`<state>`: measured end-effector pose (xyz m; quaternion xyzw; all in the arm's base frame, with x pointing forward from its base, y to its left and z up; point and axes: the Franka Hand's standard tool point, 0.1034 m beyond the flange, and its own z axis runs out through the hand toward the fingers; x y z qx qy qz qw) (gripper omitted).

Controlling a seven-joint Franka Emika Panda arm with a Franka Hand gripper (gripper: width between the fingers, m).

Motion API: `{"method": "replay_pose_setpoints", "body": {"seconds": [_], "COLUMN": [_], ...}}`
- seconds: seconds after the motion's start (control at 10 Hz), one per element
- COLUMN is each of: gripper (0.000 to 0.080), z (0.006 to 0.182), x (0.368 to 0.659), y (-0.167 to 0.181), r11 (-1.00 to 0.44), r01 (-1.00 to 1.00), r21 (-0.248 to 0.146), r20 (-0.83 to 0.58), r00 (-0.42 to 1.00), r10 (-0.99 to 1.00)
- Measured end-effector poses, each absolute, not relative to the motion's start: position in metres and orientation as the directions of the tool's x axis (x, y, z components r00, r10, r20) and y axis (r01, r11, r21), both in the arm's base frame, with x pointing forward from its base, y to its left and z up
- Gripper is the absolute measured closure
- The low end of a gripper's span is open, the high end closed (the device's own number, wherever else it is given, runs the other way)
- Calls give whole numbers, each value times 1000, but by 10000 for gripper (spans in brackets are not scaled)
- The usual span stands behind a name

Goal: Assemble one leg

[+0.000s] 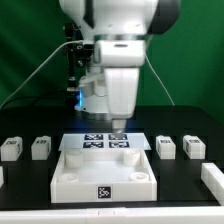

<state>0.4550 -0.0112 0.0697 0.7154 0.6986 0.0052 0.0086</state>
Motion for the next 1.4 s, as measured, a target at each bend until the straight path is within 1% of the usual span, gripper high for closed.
{"method": "replay_pose_setpoints", "body": {"seconds": [0.1,0.2,0.5,0.6,0.7,0.8,0.9,1.0,1.3,1.4], "gripper": [150,150,150,150,150,150,150,150,150,239], "z": [61,53,52,49,37,23,13,8,6,6], "x": [447,445,444,443,436,428,424,423,423,422], "y": [-19,-21,-22,-21,-22,-26,-30,-30,-30,-30], "r11": [-29,-23,-30,-29,-29,-33,-45,-48,-54,-54], "r01": [1000,1000,1000,1000,999,999,999,999,999,999], "r21": [12,10,5,8,20,14,6,2,-2,-2], "r20": [-2,2,2,4,11,18,22,24,25,25], "r00": [29,23,30,29,29,33,45,48,54,54], "r10": [1000,1000,1000,1000,1000,999,999,999,998,998]}}
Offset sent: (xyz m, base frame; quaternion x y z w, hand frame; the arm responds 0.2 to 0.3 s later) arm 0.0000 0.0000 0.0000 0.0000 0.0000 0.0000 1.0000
